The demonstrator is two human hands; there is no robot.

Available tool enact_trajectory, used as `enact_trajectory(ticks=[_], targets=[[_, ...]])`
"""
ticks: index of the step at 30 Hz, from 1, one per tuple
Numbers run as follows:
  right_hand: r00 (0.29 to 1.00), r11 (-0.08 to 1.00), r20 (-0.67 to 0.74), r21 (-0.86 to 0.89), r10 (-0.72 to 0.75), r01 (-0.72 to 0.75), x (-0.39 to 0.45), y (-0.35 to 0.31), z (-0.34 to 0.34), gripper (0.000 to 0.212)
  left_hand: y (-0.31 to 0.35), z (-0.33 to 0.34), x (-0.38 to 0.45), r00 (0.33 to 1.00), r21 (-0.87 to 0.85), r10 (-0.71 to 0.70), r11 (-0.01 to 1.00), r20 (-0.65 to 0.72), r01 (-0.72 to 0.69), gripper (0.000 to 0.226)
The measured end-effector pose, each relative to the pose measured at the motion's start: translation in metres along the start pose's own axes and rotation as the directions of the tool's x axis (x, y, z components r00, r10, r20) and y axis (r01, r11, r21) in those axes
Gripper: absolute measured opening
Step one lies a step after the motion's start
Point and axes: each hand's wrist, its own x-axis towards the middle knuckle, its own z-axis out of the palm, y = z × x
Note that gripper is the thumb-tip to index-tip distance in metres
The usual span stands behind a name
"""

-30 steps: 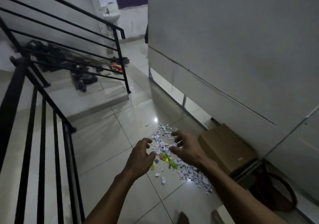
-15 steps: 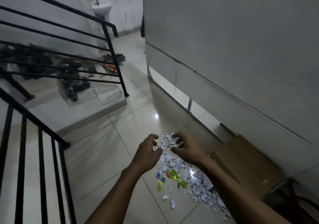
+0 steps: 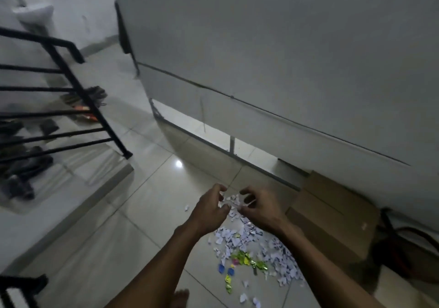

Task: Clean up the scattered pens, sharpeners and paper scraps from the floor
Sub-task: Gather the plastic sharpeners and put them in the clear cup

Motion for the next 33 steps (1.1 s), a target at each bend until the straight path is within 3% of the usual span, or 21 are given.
enact_trajectory(ticks=[6, 16, 21, 25, 33], targets=[[0.935, 0.966, -0.249, 0.125, 0.251, -0.226, 0.007, -0.027, 0.042, 0.041, -0.031, -0.038, 0.042, 0.95, 0.06, 0.166, 0.98, 0.264, -0.188, 0.04], [0.793, 0.852, -0.322, 0.284, 0.517, -0.44, -0.022, -0.034, 0.11, 0.04, -0.083, -0.031, 0.05, 0.814, 0.051, 0.215, 0.957, 0.54, -0.286, 0.04], [0.743, 0.782, -0.268, 0.343, 0.613, -0.521, -0.028, -0.011, 0.14, 0.038, -0.109, -0.008, 0.046, 0.793, 0.057, 0.184, 0.962, 0.581, -0.265, 0.039], [0.723, 0.756, -0.248, 0.351, 0.645, -0.553, -0.028, 0.019, 0.172, 0.037, -0.14, 0.019, 0.049, 0.822, 0.078, 0.147, 0.971, 0.55, -0.225, 0.033], [0.714, 0.746, -0.238, 0.337, 0.658, -0.575, 0.003, 0.143, 0.27, 0.031, -0.256, 0.135, 0.087, 0.878, 0.137, 0.073, 0.978, 0.474, -0.155, 0.02]])
